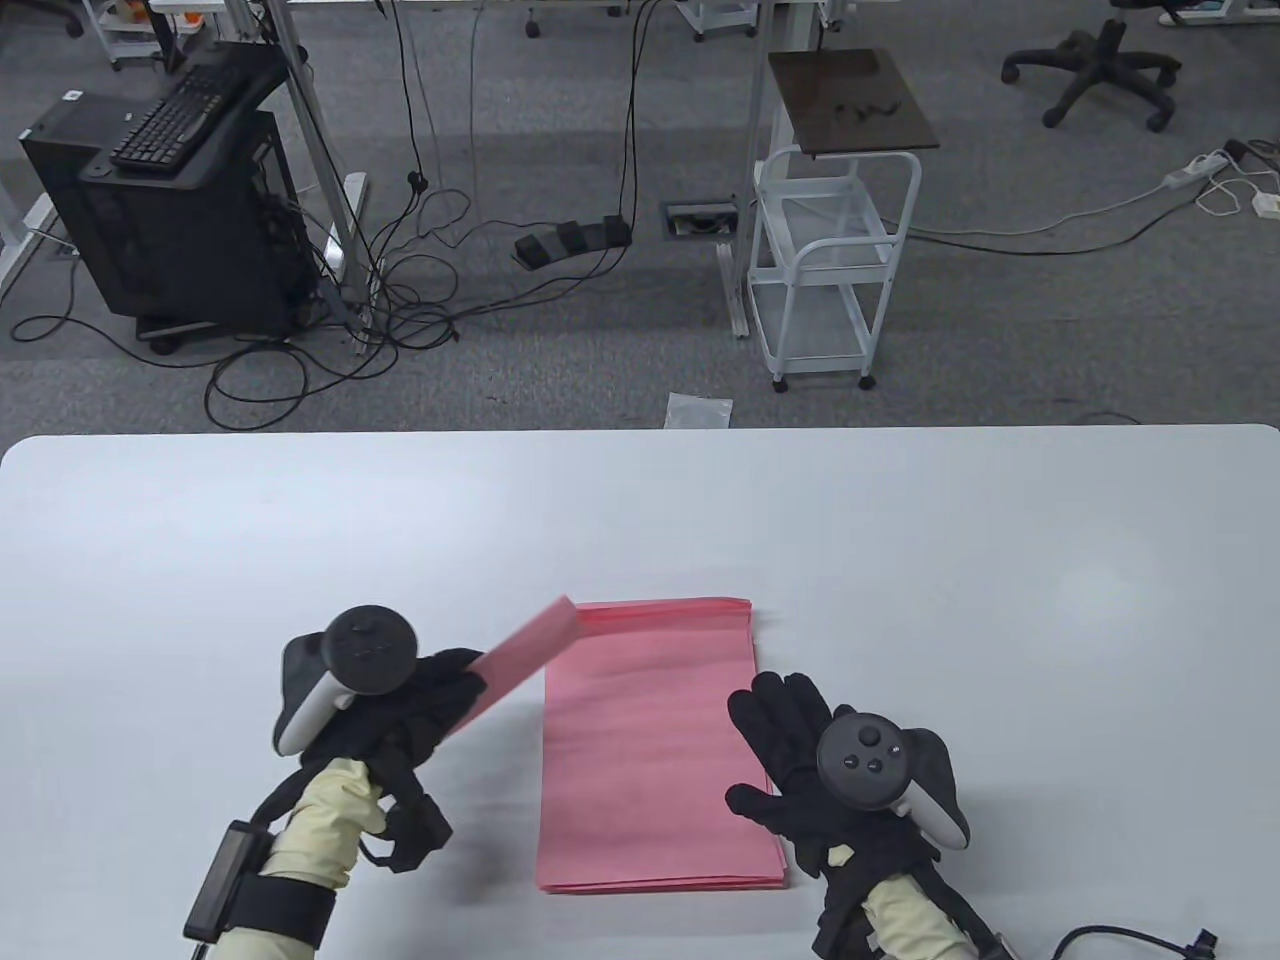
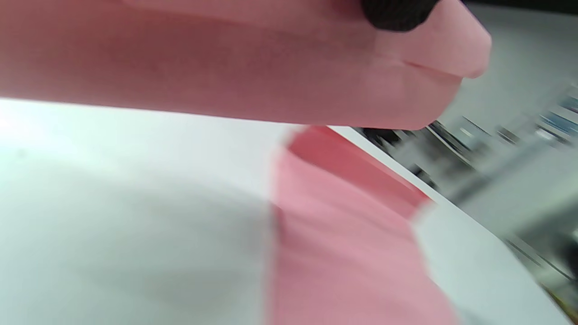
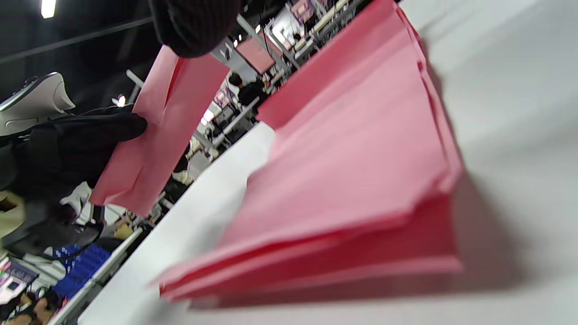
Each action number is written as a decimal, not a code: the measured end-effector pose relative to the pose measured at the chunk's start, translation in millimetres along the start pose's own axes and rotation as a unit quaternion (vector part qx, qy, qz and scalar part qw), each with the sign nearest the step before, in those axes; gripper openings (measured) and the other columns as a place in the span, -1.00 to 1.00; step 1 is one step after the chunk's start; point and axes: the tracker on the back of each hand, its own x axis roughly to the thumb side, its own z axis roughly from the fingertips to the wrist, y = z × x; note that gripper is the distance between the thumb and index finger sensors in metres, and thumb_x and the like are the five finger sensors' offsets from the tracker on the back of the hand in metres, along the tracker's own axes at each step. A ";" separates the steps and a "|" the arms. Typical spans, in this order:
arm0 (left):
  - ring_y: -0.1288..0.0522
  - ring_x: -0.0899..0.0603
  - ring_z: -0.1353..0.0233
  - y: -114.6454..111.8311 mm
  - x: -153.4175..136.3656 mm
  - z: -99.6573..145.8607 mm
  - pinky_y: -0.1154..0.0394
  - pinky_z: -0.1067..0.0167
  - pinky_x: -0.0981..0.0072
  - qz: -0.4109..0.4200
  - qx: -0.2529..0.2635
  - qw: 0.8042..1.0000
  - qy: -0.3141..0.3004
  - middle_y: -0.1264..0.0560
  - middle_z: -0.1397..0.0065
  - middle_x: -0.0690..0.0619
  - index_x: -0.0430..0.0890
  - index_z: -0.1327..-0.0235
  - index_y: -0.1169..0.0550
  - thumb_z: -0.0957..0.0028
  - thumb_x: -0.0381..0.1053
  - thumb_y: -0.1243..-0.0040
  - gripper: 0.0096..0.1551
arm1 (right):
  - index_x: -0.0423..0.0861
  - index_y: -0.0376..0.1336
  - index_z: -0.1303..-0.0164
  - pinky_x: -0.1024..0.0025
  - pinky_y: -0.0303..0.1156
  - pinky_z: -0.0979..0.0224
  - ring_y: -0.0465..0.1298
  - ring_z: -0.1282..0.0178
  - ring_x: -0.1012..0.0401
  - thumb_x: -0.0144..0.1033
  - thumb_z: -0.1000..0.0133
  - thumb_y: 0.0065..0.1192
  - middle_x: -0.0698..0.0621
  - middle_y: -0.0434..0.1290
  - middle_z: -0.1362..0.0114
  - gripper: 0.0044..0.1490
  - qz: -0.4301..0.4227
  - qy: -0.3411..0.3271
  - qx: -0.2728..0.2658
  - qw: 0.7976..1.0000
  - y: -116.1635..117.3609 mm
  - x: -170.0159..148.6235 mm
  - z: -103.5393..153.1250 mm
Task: Unfold complexly folded papers and stack
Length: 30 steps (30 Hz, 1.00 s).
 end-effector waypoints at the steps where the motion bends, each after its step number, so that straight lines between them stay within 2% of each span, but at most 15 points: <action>1: -0.60 -0.28 -0.34 -6.8 9.1 -4.2 -0.46 -0.32 -0.11 -0.003 -0.020 1.000 -0.016 -0.58 -0.40 -0.14 -0.08 -0.32 -0.53 -0.18 0.06 -0.05 -0.50 | 0.37 -0.35 -0.54 -0.03 -0.69 -0.53 -0.53 -0.68 0.23 -0.02 -0.11 0.15 0.24 -0.39 -0.74 -0.01 -0.008 -0.001 -0.011 1.000 -1.6 0.2 -1.8; 2: -0.60 -0.28 -0.34 -18.6 24.3 -11.3 -0.46 -0.31 -0.11 -0.007 -0.054 0.998 -0.037 -0.58 -0.40 -0.14 -0.09 -0.32 -0.54 -0.18 0.06 -0.05 -0.50 | 0.39 -0.38 -0.51 -0.06 -0.67 -0.54 -0.50 -0.70 0.21 -0.04 -0.10 0.18 0.23 -0.37 -0.75 0.02 -0.031 -0.004 -0.030 0.999 -4.0 -0.3 -5.0; 5: -0.60 -0.29 -0.34 -35.8 43.8 -21.5 -0.45 -0.31 -0.12 -0.008 -0.099 0.994 -0.056 -0.59 -0.39 -0.15 -0.10 -0.31 -0.54 -0.19 0.06 -0.04 -0.50 | 0.43 -0.42 -0.46 -0.08 -0.67 -0.55 -0.45 -0.73 0.20 -0.12 -0.10 0.23 0.24 -0.34 -0.75 0.08 -0.054 -0.020 -0.055 0.997 -6.2 -0.6 -8.5; 9: -0.59 -0.30 -0.35 -57.0 65.9 -33.7 -0.44 -0.32 -0.13 -0.011 -0.149 0.986 -0.076 -0.58 -0.40 -0.16 -0.10 -0.32 -0.54 -0.19 0.06 -0.04 -0.49 | 0.47 -0.45 -0.43 -0.14 -0.60 -0.59 -0.29 -0.78 0.16 -0.18 -0.08 0.27 0.26 -0.23 -0.76 0.14 -0.015 -0.049 -0.078 0.996 -8.6 1.8 -5.8; 11: -0.59 -0.30 -0.35 -63.7 71.6 -37.3 -0.44 -0.33 -0.13 -0.011 -0.170 0.982 -0.082 -0.58 -0.40 -0.16 -0.11 -0.31 -0.54 -0.19 0.06 -0.04 -0.50 | 0.47 -0.44 -0.43 -0.14 -0.55 -0.62 -0.19 -0.79 0.19 -0.22 -0.07 0.28 0.28 -0.12 -0.74 0.15 -0.001 -0.069 -0.095 0.993 -10.7 3.2 -4.4; 14: -0.59 -0.30 -0.35 -71.5 76.8 -41.3 -0.43 -0.33 -0.14 -0.016 -0.195 0.977 -0.082 -0.58 -0.40 -0.17 -0.11 -0.31 -0.54 -0.19 0.05 -0.04 -0.49 | 0.43 -0.31 -0.49 -0.05 -0.46 -0.68 0.07 -0.71 0.18 -0.34 -0.07 0.29 0.23 0.15 -0.60 0.08 0.006 -0.109 -0.095 0.989 -12.9 4.5 -4.3; 18: -0.58 -0.30 -0.35 -73.8 73.7 -43.5 -0.43 -0.33 -0.12 -0.012 -0.203 0.976 -0.074 -0.56 -0.41 -0.17 -0.11 -0.33 -0.52 -0.19 0.06 -0.03 -0.48 | 0.25 0.05 -0.50 0.06 -0.24 -0.73 0.36 -0.44 0.12 -0.42 -0.07 0.26 0.17 0.37 -0.32 -0.20 -0.030 -0.145 -0.112 0.983 -15.0 -3.3 -3.6; 21: -0.52 -0.32 -0.42 -66.7 63.8 -40.8 -0.38 -0.38 -0.16 0.019 -0.209 0.975 -0.071 -0.49 -0.48 -0.17 -0.09 -0.41 -0.45 -0.19 0.14 -0.03 -0.42 | 0.10 0.26 -0.38 0.05 -0.14 -0.72 0.44 -0.27 0.02 -0.43 -0.07 0.26 0.06 0.46 -0.20 -0.38 -0.095 -0.141 -0.141 0.975 -19.4 -10.8 -3.9; 25: -0.44 -0.32 -0.52 -41.6 27.0 -30.0 -0.30 -0.45 -0.21 0.031 -0.181 0.981 -0.061 -0.40 -0.58 -0.16 -0.04 -0.54 -0.32 -0.18 0.23 -0.05 -0.30 | 0.06 0.27 -0.38 0.02 -0.10 -0.70 0.46 -0.24 0.00 -0.41 -0.08 0.25 0.03 0.47 -0.19 -0.39 -0.139 -0.105 -0.159 0.972 -27.4 -25.6 -2.6; 26: -0.42 -0.32 -0.53 -32.6 5.9 -24.1 -0.28 -0.46 -0.22 0.059 -0.153 0.985 -0.053 -0.38 -0.59 -0.15 -0.03 -0.58 -0.26 -0.17 0.24 -0.07 -0.25 | 0.05 0.27 -0.39 0.01 -0.09 -0.69 0.46 -0.23 0.00 -0.41 -0.08 0.25 0.03 0.47 -0.19 -0.39 -0.152 -0.087 -0.173 0.969 -29.1 -30.5 -2.5; 29: -0.41 -0.34 -0.53 -26.7 -28.3 -11.7 -0.25 -0.46 -0.24 0.127 -0.098 0.987 -0.025 -0.37 -0.59 -0.16 0.01 -0.62 -0.17 -0.17 0.22 -0.12 -0.20 | 0.04 0.26 -0.40 -0.01 -0.09 -0.68 0.46 -0.23 -0.01 -0.40 -0.09 0.24 0.02 0.47 -0.19 -0.39 -0.175 -0.074 -0.178 0.966 -28.6 -33.0 -5.0; 30: -0.49 -0.29 -0.45 -29.6 -36.9 -7.0 -0.31 -0.43 -0.20 0.142 -0.072 0.987 -0.020 -0.47 -0.49 -0.11 0.02 -0.62 -0.16 -0.15 0.20 -0.15 -0.18 | 0.04 0.26 -0.40 -0.01 -0.09 -0.68 0.46 -0.23 -0.01 -0.40 -0.09 0.24 0.02 0.47 -0.19 -0.39 -0.186 -0.073 -0.176 0.964 -26.8 -31.9 -6.6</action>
